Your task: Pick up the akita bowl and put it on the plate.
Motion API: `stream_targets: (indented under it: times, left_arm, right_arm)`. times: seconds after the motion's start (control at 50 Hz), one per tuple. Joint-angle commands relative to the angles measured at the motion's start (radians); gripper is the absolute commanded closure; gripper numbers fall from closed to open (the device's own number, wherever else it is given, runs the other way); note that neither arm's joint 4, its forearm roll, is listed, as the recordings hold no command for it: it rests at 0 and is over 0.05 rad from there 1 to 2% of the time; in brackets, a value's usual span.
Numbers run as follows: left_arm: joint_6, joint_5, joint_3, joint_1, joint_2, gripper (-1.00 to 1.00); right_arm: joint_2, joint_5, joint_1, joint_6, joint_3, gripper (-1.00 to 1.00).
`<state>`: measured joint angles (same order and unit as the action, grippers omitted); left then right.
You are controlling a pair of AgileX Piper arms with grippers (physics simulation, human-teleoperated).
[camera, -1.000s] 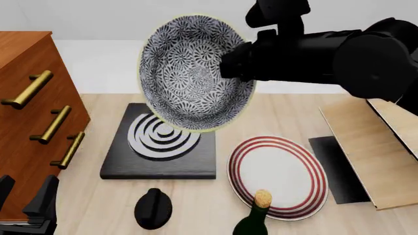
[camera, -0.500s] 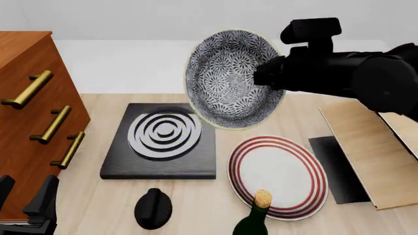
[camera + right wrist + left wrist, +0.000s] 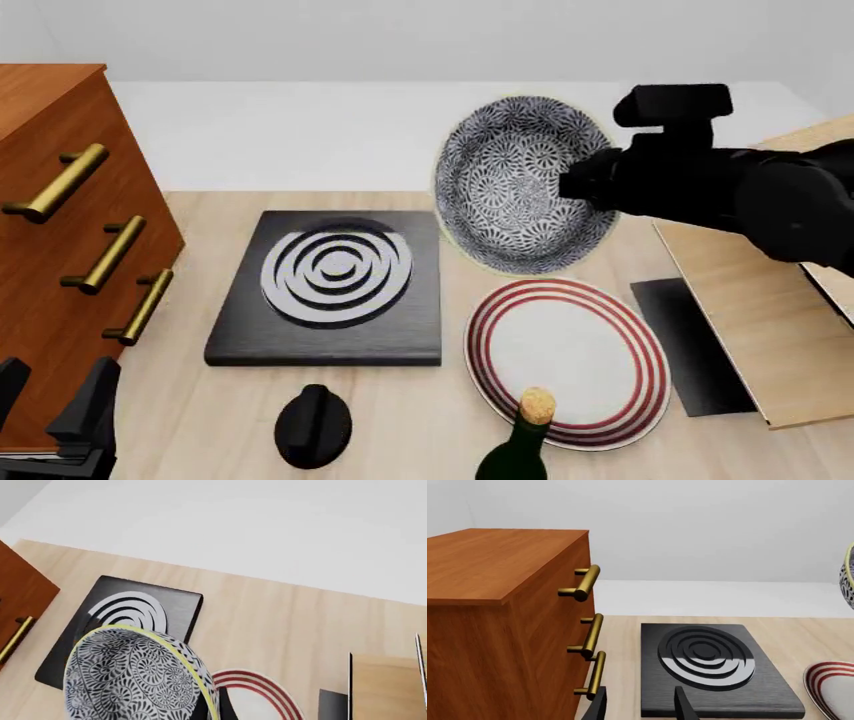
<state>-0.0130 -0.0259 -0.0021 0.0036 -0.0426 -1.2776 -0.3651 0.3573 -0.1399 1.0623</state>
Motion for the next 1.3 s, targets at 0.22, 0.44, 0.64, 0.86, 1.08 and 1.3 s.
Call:
stream_targets:
  times: [0.22,0.44,0.64,0.86,1.08,1.3]
  left_arm:
    - [0.0,-0.002,0.001,0.0,-0.002,-1.0]
    - [0.0,-0.001,0.001,0.0,-0.001,-1.0]
    - [0.0,0.0,0.0,0.0,0.0,-1.0]
    - [0.0,0.001,0.0,0.0,0.001,-1.0]
    - [0.0,0.0,0.0,0.0,0.0,-1.0]
    - [0.0,0.001,0.0,0.0,0.001,-1.0]
  right_arm:
    - [0.009,0.079,-0.063,-0.033,-0.151,1.0]
    - [0.007,0.125,-0.088,-0.04,-0.234,1.0]
    - [-0.027,0.176,-0.119,-0.045,-0.296,1.0]
    - [-0.08,0.235,-0.158,-0.04,-0.338,1.0]
    - [-0.152,0.299,-0.19,-0.054,-0.361,1.0]
    - [-0.234,0.381,-0.203,-0.066,-0.405,1.0]
